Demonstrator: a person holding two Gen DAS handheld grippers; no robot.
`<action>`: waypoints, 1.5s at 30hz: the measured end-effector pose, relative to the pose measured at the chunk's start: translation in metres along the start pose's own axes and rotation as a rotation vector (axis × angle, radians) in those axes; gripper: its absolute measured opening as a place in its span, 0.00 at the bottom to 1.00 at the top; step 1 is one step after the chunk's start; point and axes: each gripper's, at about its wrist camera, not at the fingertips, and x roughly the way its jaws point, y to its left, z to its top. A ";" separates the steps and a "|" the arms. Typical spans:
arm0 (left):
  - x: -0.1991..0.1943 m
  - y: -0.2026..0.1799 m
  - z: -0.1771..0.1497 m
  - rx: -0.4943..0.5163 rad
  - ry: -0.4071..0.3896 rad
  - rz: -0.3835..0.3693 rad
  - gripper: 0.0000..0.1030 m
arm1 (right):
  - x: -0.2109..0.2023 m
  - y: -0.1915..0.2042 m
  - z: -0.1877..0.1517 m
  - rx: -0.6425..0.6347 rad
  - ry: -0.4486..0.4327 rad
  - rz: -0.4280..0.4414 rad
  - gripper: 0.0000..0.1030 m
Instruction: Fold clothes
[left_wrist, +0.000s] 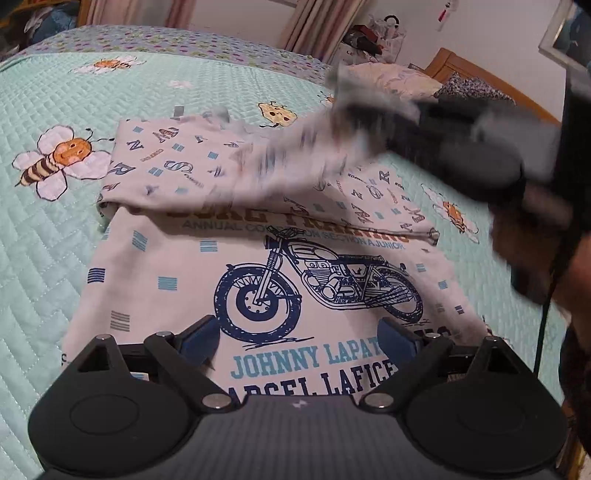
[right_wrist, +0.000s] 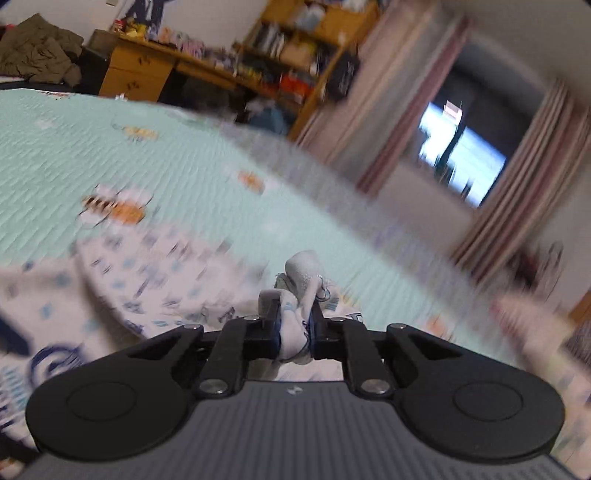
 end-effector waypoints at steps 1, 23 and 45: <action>-0.001 0.001 0.000 -0.001 0.001 -0.003 0.90 | 0.005 -0.004 0.003 -0.023 -0.012 -0.011 0.15; -0.023 0.046 0.016 -0.179 -0.073 -0.003 0.91 | 0.011 -0.056 0.047 0.733 -0.155 0.319 0.15; -0.043 0.068 0.026 -0.199 -0.101 0.051 0.91 | -0.034 -0.022 -0.122 1.140 0.138 0.084 0.15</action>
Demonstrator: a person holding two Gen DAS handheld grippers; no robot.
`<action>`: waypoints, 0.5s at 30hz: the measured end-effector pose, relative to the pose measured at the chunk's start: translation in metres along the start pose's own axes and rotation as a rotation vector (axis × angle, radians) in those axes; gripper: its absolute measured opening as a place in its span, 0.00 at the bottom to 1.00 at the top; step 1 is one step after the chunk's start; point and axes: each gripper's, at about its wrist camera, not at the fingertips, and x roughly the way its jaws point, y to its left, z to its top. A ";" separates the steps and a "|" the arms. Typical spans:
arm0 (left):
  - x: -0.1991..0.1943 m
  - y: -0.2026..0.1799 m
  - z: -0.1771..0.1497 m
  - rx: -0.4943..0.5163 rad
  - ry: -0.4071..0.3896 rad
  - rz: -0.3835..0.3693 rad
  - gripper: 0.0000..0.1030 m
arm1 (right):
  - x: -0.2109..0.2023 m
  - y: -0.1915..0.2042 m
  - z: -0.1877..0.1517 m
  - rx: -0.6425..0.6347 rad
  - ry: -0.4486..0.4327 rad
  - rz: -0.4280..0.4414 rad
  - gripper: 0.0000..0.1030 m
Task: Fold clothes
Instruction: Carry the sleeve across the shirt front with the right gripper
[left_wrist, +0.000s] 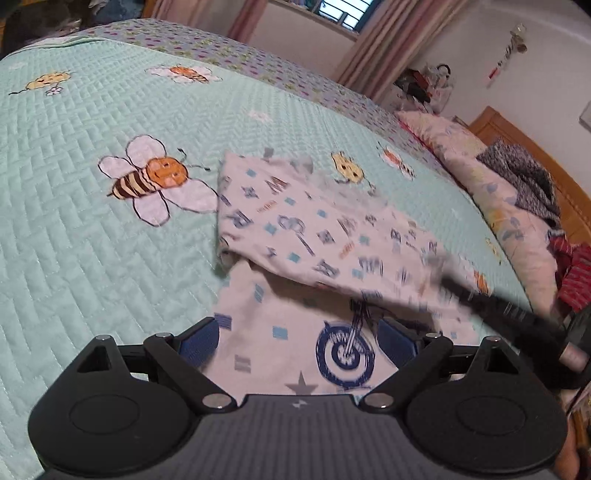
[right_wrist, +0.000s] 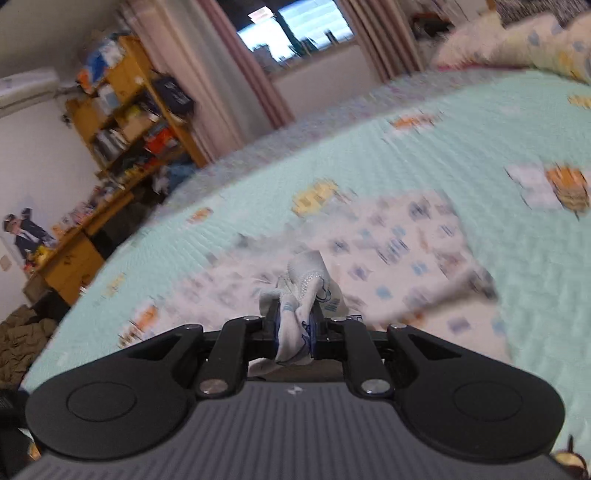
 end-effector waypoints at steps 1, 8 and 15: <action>0.002 0.000 0.001 -0.002 0.005 0.009 0.91 | 0.002 -0.008 -0.005 0.034 0.008 -0.004 0.15; 0.016 0.010 0.018 0.049 -0.020 0.228 0.89 | 0.007 -0.027 -0.008 0.119 0.015 0.036 0.16; 0.024 0.006 0.028 0.265 -0.073 0.449 0.82 | 0.007 -0.026 -0.008 0.076 0.037 0.041 0.20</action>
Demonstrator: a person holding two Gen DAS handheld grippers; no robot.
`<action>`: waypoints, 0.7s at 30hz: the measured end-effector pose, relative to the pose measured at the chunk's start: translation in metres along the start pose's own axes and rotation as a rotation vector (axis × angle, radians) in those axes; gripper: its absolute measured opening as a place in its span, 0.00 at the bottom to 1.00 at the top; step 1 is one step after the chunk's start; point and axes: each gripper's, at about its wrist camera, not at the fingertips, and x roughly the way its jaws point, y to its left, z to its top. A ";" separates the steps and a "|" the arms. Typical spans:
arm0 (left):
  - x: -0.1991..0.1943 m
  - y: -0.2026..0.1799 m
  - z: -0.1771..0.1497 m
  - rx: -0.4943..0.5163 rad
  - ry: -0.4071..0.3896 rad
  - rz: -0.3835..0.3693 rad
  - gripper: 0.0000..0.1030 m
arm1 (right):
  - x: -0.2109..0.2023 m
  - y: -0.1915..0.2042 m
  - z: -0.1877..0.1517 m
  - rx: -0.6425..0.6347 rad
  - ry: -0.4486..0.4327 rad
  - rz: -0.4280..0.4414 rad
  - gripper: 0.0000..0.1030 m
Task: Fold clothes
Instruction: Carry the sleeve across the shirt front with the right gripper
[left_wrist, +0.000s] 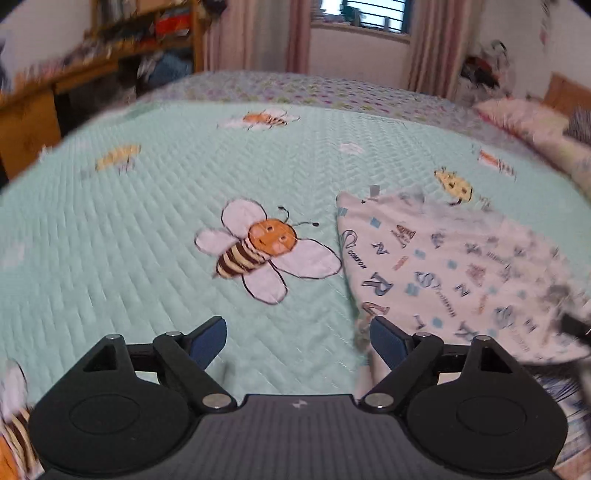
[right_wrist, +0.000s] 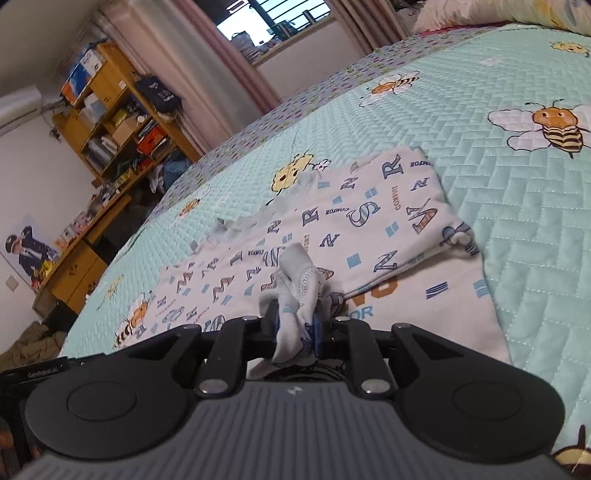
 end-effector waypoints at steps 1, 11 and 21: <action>0.003 -0.007 -0.003 0.056 0.004 0.025 0.79 | 0.001 0.000 -0.001 -0.003 0.000 0.000 0.20; 0.013 -0.024 -0.014 0.173 -0.038 0.041 0.79 | 0.001 -0.002 -0.009 -0.035 -0.020 0.010 0.20; 0.004 -0.027 -0.008 0.168 -0.044 -0.020 0.80 | 0.000 -0.007 -0.011 -0.021 -0.034 0.033 0.20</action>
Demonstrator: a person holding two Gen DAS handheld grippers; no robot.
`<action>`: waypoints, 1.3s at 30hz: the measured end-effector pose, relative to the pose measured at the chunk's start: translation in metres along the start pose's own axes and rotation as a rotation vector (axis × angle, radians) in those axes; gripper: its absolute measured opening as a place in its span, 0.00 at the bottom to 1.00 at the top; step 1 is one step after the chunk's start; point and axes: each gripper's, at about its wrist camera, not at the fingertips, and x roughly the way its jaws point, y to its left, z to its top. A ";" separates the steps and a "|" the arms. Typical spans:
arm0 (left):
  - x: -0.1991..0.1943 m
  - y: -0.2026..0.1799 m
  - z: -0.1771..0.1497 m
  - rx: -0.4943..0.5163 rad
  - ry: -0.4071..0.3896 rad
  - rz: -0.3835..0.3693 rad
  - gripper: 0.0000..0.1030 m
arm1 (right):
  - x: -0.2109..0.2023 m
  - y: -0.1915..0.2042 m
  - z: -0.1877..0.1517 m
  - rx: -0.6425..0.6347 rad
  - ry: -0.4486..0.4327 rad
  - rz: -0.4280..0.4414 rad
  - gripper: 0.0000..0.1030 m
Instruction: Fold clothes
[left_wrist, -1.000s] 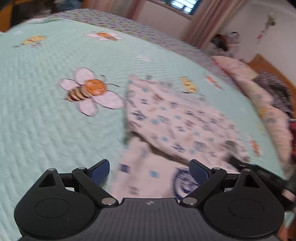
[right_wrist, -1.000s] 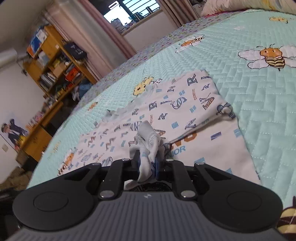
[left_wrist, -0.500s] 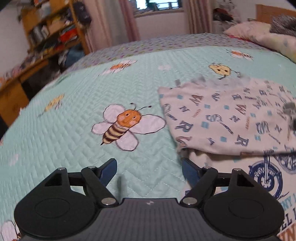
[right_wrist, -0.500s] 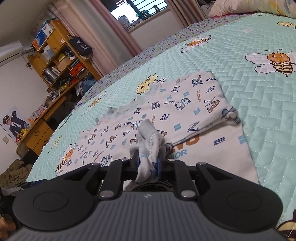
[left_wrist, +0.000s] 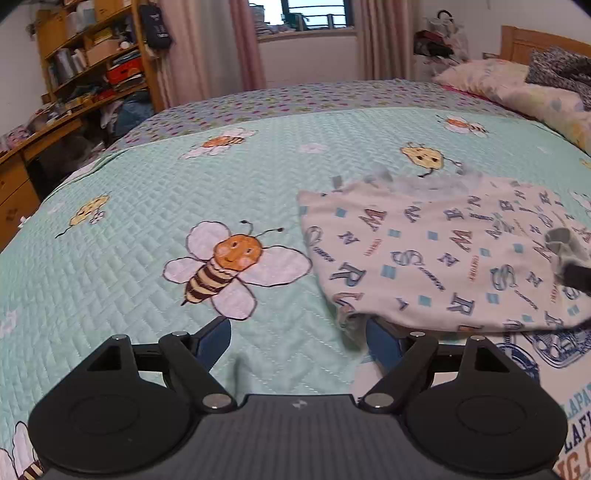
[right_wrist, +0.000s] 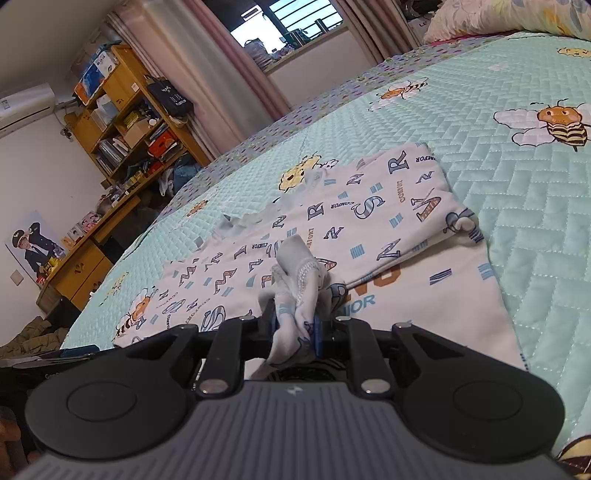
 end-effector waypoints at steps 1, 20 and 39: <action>0.001 -0.003 0.001 0.007 0.001 0.003 0.82 | 0.000 -0.001 0.000 0.003 0.000 0.003 0.20; 0.021 0.006 -0.001 0.156 0.016 0.179 0.89 | -0.001 0.004 -0.004 -0.036 -0.013 -0.020 0.20; -0.064 0.008 -0.010 0.150 -0.075 0.109 0.94 | -0.067 -0.011 0.012 -0.029 -0.133 -0.212 0.53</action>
